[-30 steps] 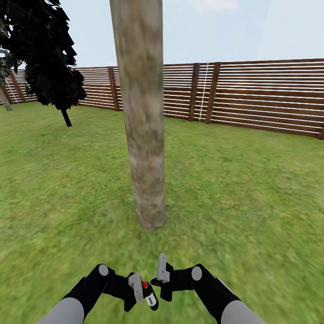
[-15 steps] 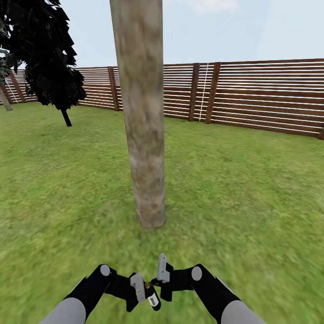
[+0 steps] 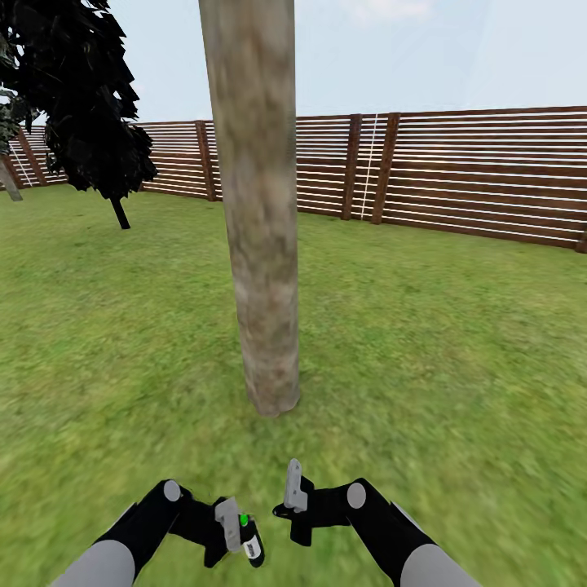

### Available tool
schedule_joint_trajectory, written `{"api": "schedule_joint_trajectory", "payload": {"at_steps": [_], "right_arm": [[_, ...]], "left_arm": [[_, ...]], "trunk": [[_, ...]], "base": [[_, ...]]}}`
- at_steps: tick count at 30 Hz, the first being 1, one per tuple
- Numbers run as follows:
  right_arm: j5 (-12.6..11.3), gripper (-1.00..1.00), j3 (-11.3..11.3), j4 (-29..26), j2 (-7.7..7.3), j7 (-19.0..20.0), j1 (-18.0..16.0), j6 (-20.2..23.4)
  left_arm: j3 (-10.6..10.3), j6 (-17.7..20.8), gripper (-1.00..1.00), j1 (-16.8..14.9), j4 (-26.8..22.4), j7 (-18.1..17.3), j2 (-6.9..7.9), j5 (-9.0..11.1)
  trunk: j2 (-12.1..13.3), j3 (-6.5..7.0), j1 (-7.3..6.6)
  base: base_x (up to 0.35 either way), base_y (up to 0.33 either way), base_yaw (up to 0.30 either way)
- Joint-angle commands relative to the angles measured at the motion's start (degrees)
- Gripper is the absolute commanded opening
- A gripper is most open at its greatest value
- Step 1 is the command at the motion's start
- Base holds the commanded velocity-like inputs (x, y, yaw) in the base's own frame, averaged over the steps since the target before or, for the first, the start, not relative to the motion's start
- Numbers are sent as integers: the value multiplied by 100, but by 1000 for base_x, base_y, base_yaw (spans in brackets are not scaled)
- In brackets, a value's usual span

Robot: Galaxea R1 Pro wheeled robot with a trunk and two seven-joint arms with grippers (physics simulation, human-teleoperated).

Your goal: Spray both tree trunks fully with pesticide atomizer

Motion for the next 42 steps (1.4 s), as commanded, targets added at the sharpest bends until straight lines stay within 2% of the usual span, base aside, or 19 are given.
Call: {"api": "schedule_joint_trajectory", "payload": {"at_steps": [1,5,7,8,12,15,16,18,21,22,23,24,26,29,33,34,36,38,42], "right_arm": [[57,-100,-6,-6,1,1,-2,-33],[62,-100,-2,-6,1,1,2,-33],[62,-100,-6,-6,-3,1,-1,-33],[62,100,-8,-6,-5,-1,-1,-37],[60,100,-28,3,-23,-24,1,-34],[58,100,-54,26,-70,-202,4,-46],[51,100,-54,44,-151,-442,9,-48],[29,100,-56,326,-331,-1159,19,-50],[8,100,-132,1294,-394,-2879,22,-55],[-3,100,-378,1794,-399,-3963,22,-58],[-8,100,-1292,2591,-413,-5776,28,-74],[-8,100,-1826,2779,-500,-6339,47,-184],[-13,100,-2342,2859,-704,-6603,166,-575],[-9,100,-3048,2894,-817,-6683,420,-1206],[-7,100,-3163,2908,-820,-6682,517,-1287],[-13,100,-3171,2905,-816,-6685,587,-1294],[-16,100,-3186,2904,-813,-6693,630,-1298],[-67,100,-3209,2903,-815,-6694,642,-1298],[-681,100,-3225,2903,-823,-6683,646,-1291]], "left_arm": [[14,-58,-100,2,-7,-9,86,-94],[12,-54,-100,32,-7,-9,578,-583],[21,-61,-100,30,-7,-9,924,-690],[23,-62,-100,34,-7,-9,1028,-704],[88,-3,-100,3,-11,126,1271,-671],[278,37,-100,23,-25,748,1263,-656],[395,45,-100,36,-9,1152,1246,-640],[687,85,-100,58,55,2059,1146,-503],[1079,95,-100,82,368,3743,711,-73],[1265,79,-100,84,680,4606,539,265],[1469,85,-100,80,1211,5821,327,1075],[1511,116,-100,77,1308,6054,198,1370],[1529,488,-100,76,1343,6133,124,1526],[1535,1479,-100,76,1350,6138,104,1845],[1503,1798,-100,57,1335,6114,110,2133],[1501,2267,-100,10,1291,6095,101,2151],[1496,2832,-100,-93,1173,5840,85,2156],[1494,3037,-100,-176,881,5415,84,2155],[1497,3414,-100,-213,357,5161,70,2161]], "trunk": [[-2,-5,-1],[-2,-5,-1],[-2,-5,-1],[-2,-5,-1],[-2,-5,-1],[-2,-5,-1],[-2,-5,-1],[-2,-5,-1],[-2,-5,-1],[-2,-5,-1],[-2,-5,-1],[-2,-5,-1],[-2,-5,-1],[-2,-5,-1],[-2,-5,-1],[-2,-5,-1],[-2,-5,-1],[-2,-5,-1],[-2,-5,-1]], "base": [[0,0,0],[0,0,0],[0,0,0],[0,0,0],[0,0,0],[0,0,0],[0,0,0],[0,0,0],[0,0,0],[0,0,0],[0,0,0],[0,0,0],[0,0,0],[0,0,0],[0,0,0],[0,0,0],[0,0,-6],[0,0,-160],[2,0,-276]]}}
